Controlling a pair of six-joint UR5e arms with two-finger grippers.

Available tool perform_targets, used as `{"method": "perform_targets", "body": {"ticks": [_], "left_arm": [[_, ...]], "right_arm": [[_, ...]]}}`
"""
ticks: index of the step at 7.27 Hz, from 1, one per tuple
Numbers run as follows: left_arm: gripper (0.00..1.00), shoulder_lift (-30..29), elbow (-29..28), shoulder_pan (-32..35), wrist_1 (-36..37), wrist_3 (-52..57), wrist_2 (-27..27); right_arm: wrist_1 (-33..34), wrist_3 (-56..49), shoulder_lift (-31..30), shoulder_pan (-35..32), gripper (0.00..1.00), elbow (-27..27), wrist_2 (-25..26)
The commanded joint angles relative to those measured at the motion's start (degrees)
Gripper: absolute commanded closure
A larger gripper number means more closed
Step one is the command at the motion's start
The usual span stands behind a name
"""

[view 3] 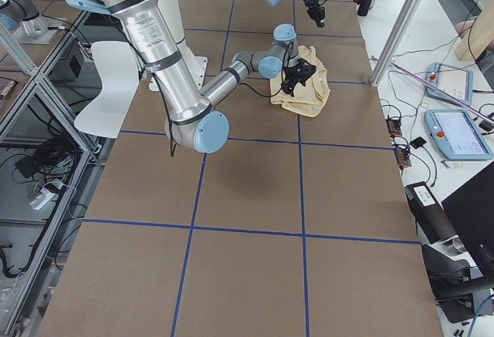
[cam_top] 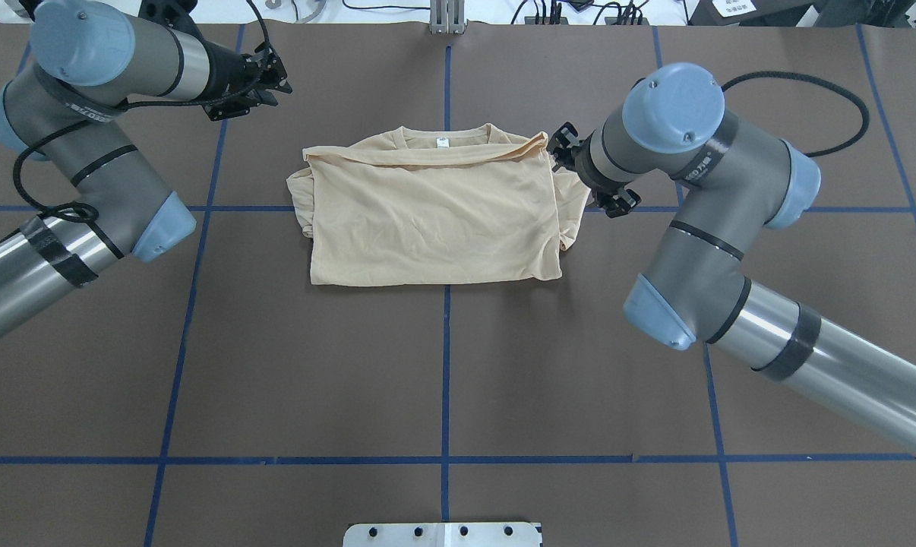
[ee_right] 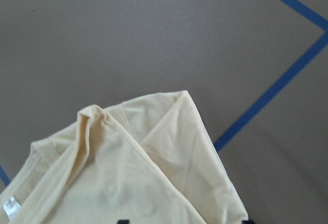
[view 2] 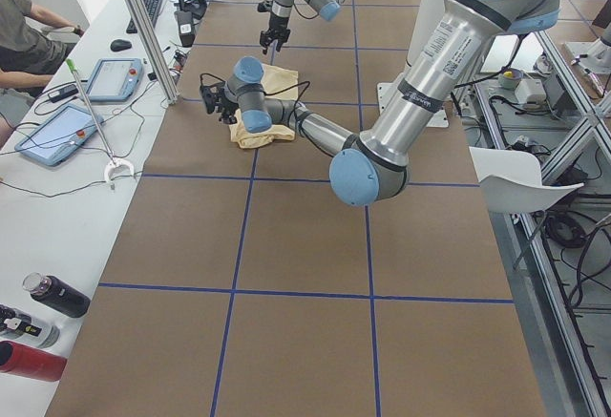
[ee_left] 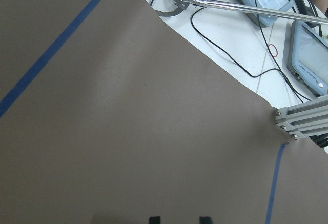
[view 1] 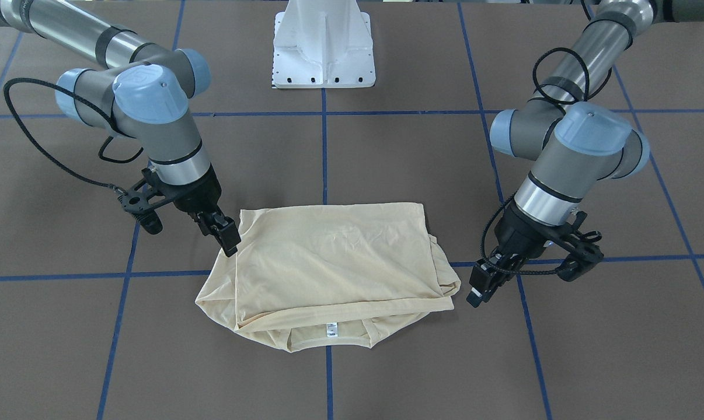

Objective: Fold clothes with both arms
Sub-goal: 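Lower the right gripper to the folded shirt's side edge while the left arm withdraws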

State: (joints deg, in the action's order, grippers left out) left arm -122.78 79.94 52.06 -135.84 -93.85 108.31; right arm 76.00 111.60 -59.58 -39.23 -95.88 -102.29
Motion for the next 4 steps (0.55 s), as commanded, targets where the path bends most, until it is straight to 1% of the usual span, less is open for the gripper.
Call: {"method": "perform_targets", "body": {"ticks": [1, 2, 3, 4], "left_arm": [[0.63, 2.8, 3.6, 0.1, 0.0, 0.1, -0.1], [0.63, 3.2, 4.5, 0.0, 0.0, 0.0, -0.3], [0.62, 3.7, 5.0, -0.1, 0.0, 0.1, -1.1], [0.62, 4.1, 5.5, -0.1, 0.0, 0.1, -3.6]], "right_arm": [[-0.2, 9.0, -3.9, 7.8, 0.09, -5.5, 7.9], [-0.2, 12.5, -5.0, 10.3, 0.1, -5.6, 10.8], [-0.2, 16.5, -5.5, 12.0, 0.14, -5.8, 13.1], [-0.2, 16.7, -5.3, 12.3, 0.17, -5.2, 14.0]]}}
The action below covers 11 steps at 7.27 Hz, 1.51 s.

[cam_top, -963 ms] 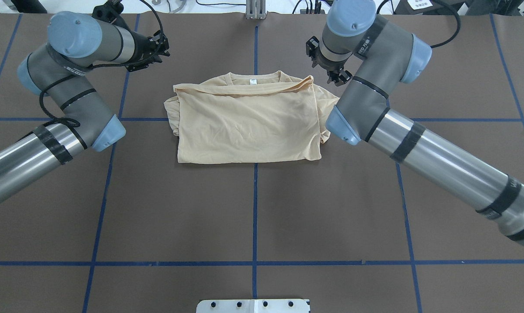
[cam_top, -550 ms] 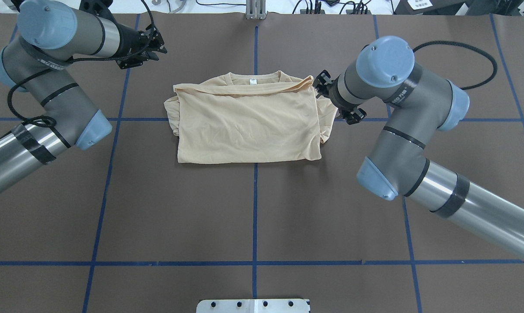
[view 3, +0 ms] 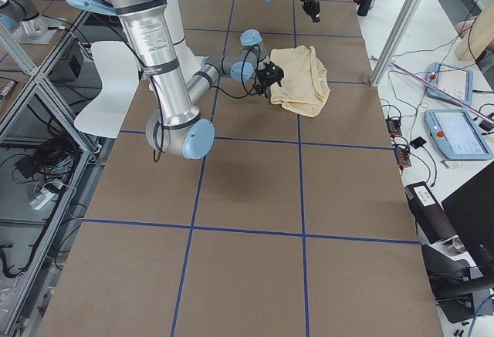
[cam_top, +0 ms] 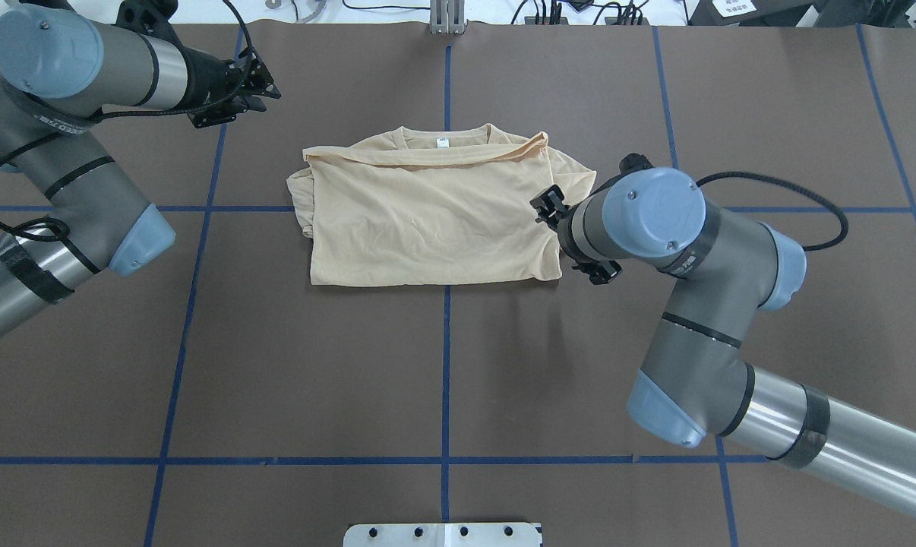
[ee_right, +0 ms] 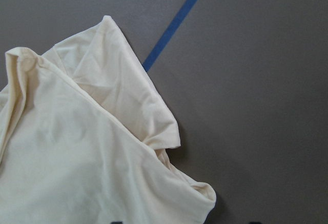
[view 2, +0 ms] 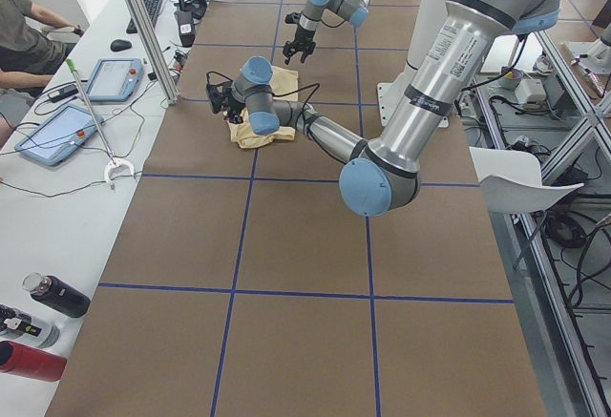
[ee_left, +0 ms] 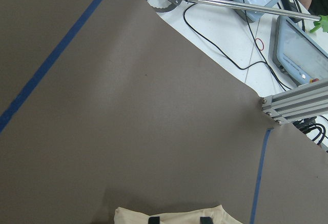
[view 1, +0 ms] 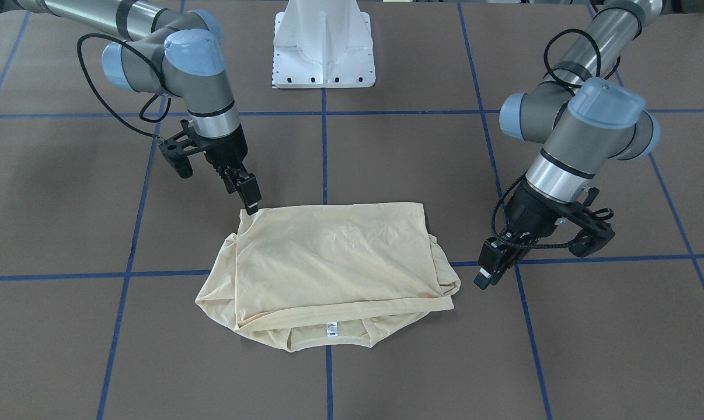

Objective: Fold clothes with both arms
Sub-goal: 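Lower the right gripper to the folded shirt's side edge while the left arm withdraws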

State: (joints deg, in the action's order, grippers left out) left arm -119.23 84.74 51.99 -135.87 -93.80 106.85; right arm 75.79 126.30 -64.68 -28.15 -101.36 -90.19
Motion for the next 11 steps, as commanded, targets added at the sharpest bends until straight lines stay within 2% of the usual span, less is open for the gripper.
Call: {"method": "perform_targets", "body": {"ticks": [1, 7, 8, 9, 10, 11], "left_arm": [[0.62, 0.7, 1.0, -0.3, 0.0, 0.0, -2.7], [0.62, 1.3, 1.1, -0.5, 0.0, 0.1, -2.7], [0.62, 1.3, 1.1, -0.5, 0.0, 0.0, -2.8], [0.62, 1.3, 1.1, -0.6, 0.0, 0.1, -2.8], [0.62, 1.6, 1.1, -0.6, 0.0, 0.0, -2.8], [0.62, 1.7, 1.1, -0.6, 0.0, 0.1, -2.8]], "right_arm": [[0.0, 1.8, -0.2, 0.9, 0.21, 1.1, 2.0], [-0.1, 1.0, 1.3, 0.9, 0.23, 5.5, 1.9], [-0.1, 1.0, 1.3, 0.9, 0.28, 5.4, 1.9], [0.0, 1.0, 1.5, 0.9, 0.55, 5.4, 1.9], [0.1, 1.0, 1.7, 0.9, 1.0, 5.4, 1.7], [0.1, 0.9, 1.7, 0.9, 1.0, 5.3, 1.3]]}}
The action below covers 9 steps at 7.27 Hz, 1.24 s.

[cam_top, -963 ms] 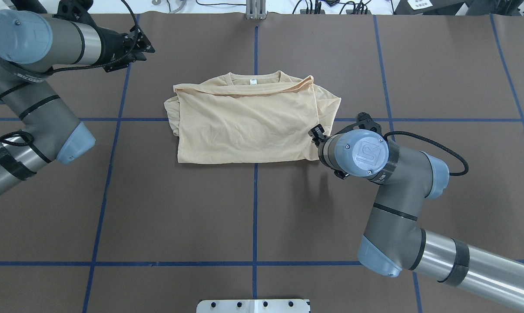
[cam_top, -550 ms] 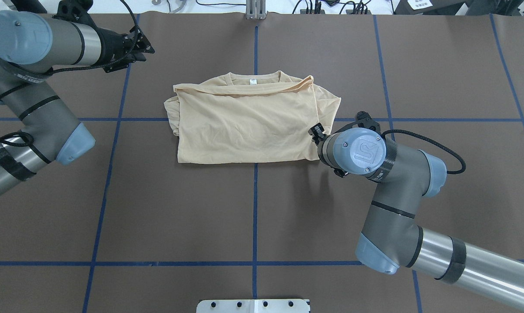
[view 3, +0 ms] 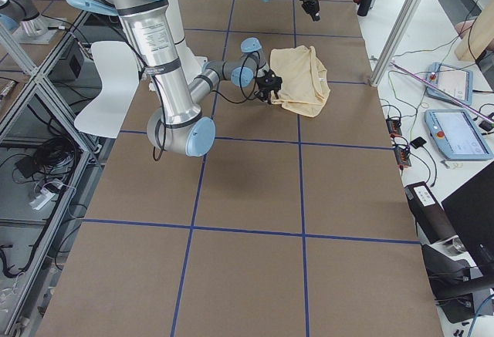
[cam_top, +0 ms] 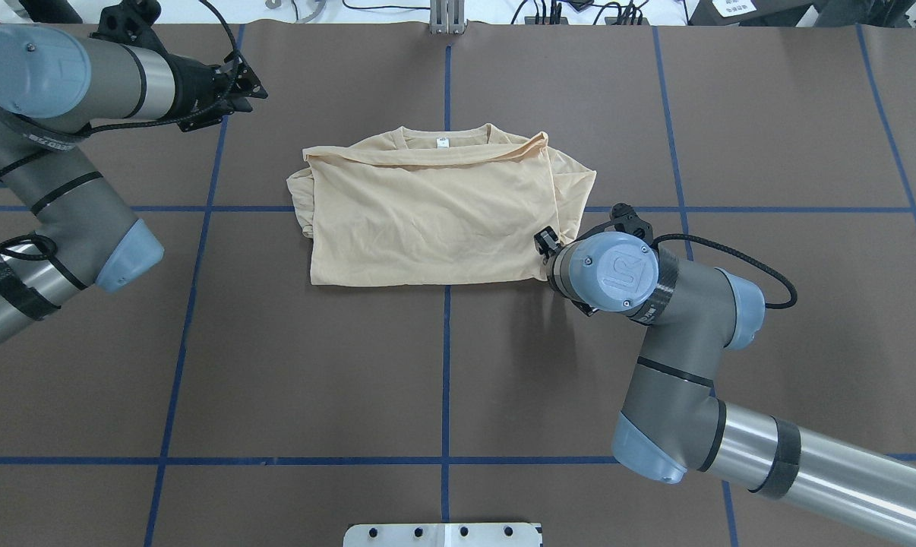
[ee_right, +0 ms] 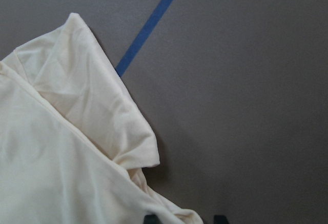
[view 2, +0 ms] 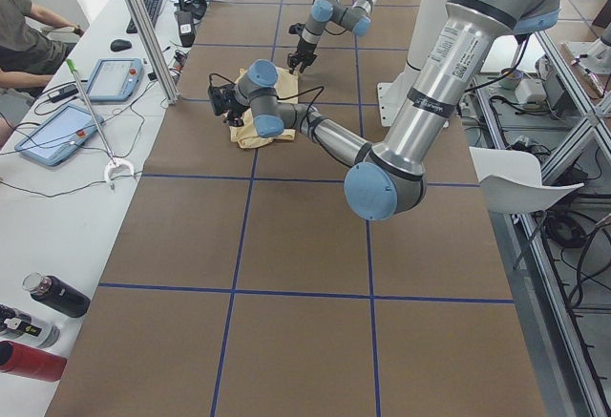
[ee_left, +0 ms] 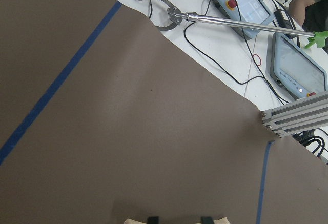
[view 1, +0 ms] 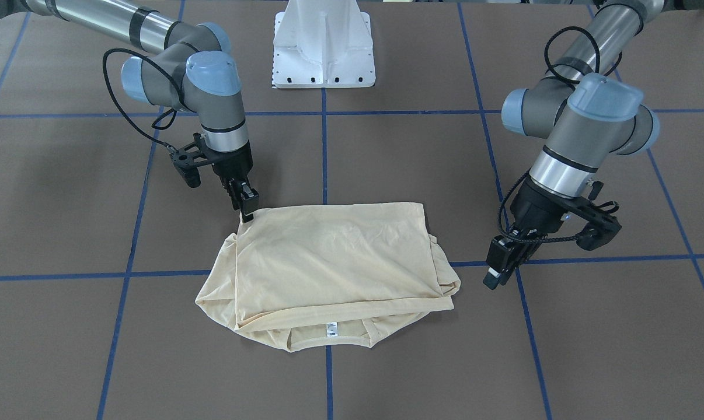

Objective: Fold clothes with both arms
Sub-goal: 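Grasp the shirt edge with the right gripper and drag it, rotating the shirt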

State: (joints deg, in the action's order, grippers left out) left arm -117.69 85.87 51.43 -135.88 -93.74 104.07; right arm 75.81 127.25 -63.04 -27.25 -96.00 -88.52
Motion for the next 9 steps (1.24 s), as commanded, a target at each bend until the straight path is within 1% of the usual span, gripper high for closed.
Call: {"method": "perform_targets", "body": {"ticks": [1, 2, 3, 4, 5, 6, 7, 8, 9], "left_arm": [[0.62, 0.2, 0.0, 0.0, 0.0, 0.2, 0.0], [0.62, 0.4, 0.0, -0.1, -0.1, 0.2, 0.0], [0.62, 0.5, 0.0, -0.1, -0.1, 0.2, 0.0], [0.62, 0.4, 0.0, 0.0, -0.1, 0.3, 0.1], [0.62, 0.4, 0.5, 0.0, -0.2, 0.3, 0.5], [0.62, 0.4, 2.6, 0.0, 0.1, 0.3, 1.0], [0.62, 0.4, 4.6, -0.1, 0.2, 0.1, 4.3], [0.62, 1.3, 6.8, -0.1, 0.2, -0.4, 6.1], [0.62, 1.9, 8.9, -0.1, 0.2, -0.6, 8.8]], "right_arm": [[0.2, -1.3, 0.0, -0.3, 1.0, -0.8, -0.9], [0.3, -2.5, 0.0, -1.7, 1.0, -1.3, -3.9], [0.6, -2.6, -1.2, -3.1, 1.0, -4.3, -6.5], [0.7, -2.5, -4.3, -3.1, 1.0, -8.8, -6.8], [3.6, -2.0, -6.6, -1.8, 1.0, -13.8, -6.5], [12.3, -1.6, -6.9, 3.0, 1.0, -19.3, -5.6], [21.4, -0.9, -6.8, 8.7, 1.0, -25.8, -3.4], [27.5, 2.8, -6.5, 13.6, 1.0, -30.3, -3.2], [31.1, 7.7, -5.4, 18.7, 1.0, -32.2, -3.2]]}}
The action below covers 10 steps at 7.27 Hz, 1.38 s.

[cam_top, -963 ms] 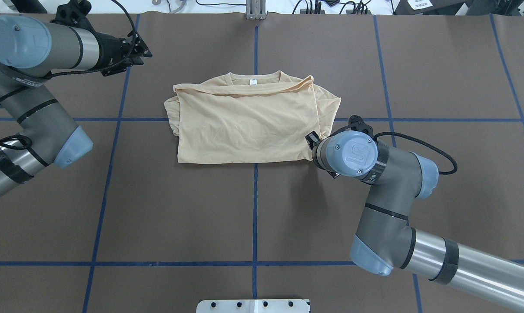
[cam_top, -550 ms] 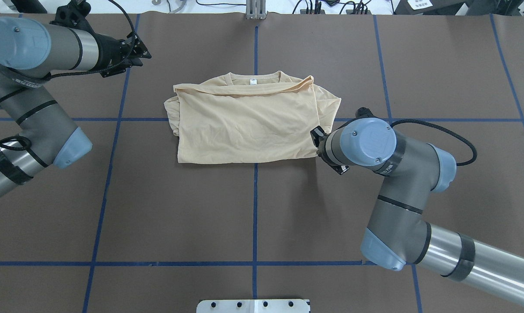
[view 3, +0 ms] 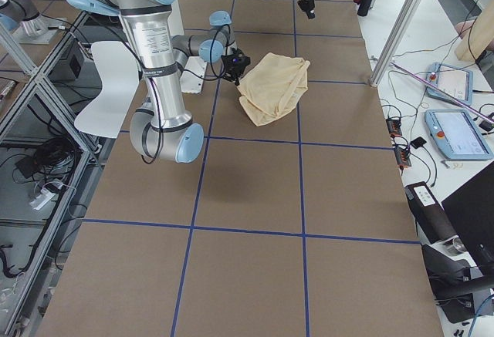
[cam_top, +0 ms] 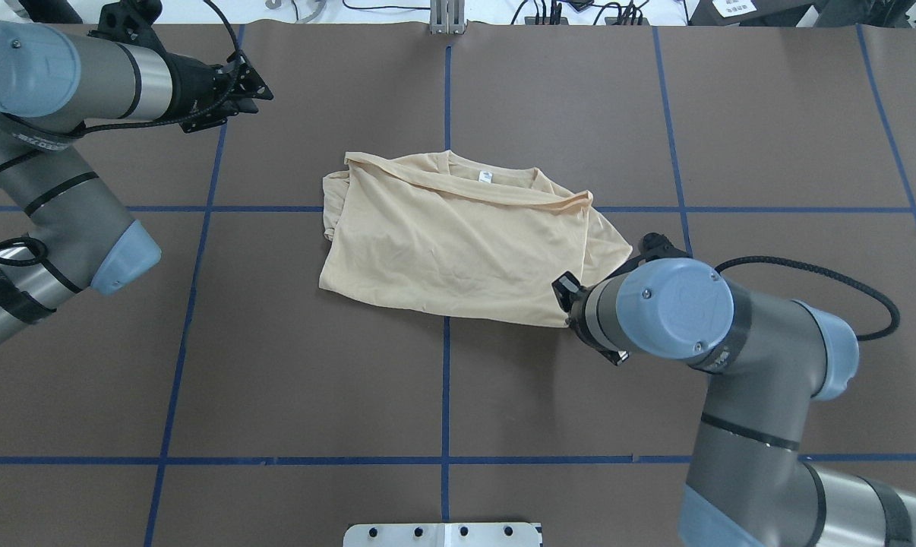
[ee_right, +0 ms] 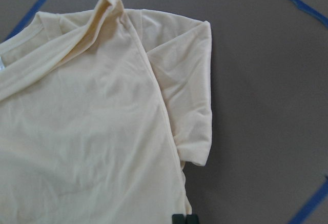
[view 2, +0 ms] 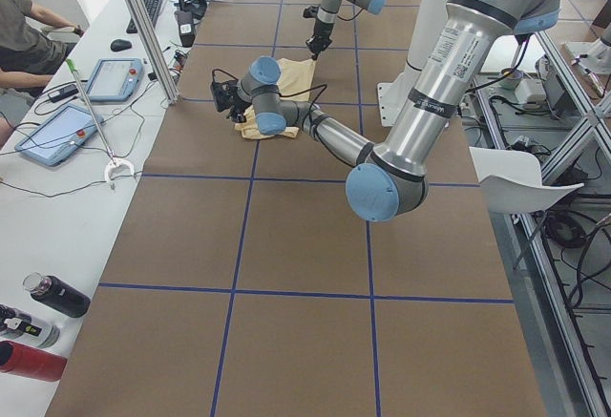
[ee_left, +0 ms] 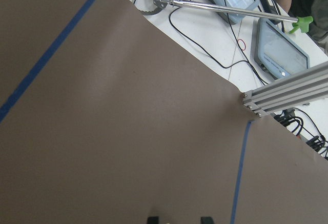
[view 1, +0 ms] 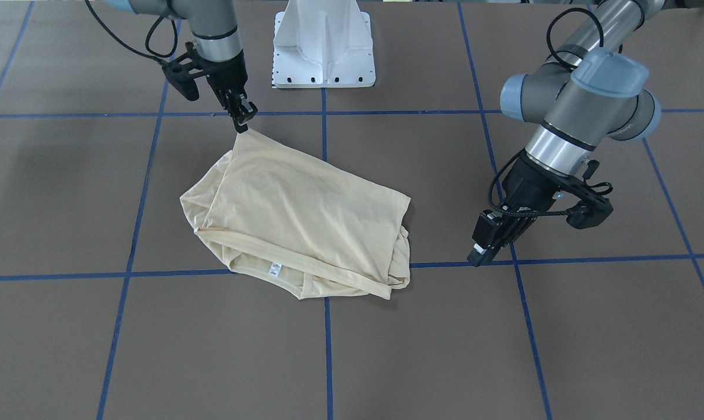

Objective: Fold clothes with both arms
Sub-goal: 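Grasp the shirt edge with the right gripper and drag it, rotating the shirt, then move the left gripper to the shirt edge while the right gripper withdraws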

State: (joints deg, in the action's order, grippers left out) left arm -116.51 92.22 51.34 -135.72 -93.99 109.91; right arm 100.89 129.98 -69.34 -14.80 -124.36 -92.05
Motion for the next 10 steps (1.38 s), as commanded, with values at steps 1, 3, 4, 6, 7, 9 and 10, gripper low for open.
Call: {"method": "perform_targets", "body": {"ticks": [1, 3, 4, 6, 7, 9, 10], "left_arm": [[0.6, 0.8, 3.4, -0.4, 1.8, -0.4, 4.1], [0.53, 1.0, 6.3, -4.5, 6.6, -4.6, 3.7], [0.53, 1.4, 10.5, -8.3, 13.9, -6.2, 2.2], [0.53, 1.5, 18.3, -18.5, 31.2, -6.1, -9.0], [0.54, 2.3, 17.6, -22.7, 31.4, -6.1, -13.5], [0.56, 4.1, 16.9, -26.6, 25.8, -3.8, -16.7], [0.58, 4.7, 16.6, -28.0, 25.3, 0.4, -21.2]], "right_arm": [[8.2, 6.6, 1.3, 10.2, 0.77, -4.0, 0.3], [14.2, 7.8, 1.6, 11.3, 0.0, -4.9, 0.5], [14.3, 7.8, 1.5, 8.6, 0.0, -8.6, 0.4], [13.5, 4.6, 3.2, -4.1, 0.0, -9.0, -0.3], [9.7, -6.0, 3.9, -12.0, 0.0, -6.3, -2.2], [-3.6, -18.1, 4.3, -28.4, 0.0, 7.5, -16.7], [-8.3, -21.2, 4.4, -30.8, 0.0, 12.7, -18.0]]}}
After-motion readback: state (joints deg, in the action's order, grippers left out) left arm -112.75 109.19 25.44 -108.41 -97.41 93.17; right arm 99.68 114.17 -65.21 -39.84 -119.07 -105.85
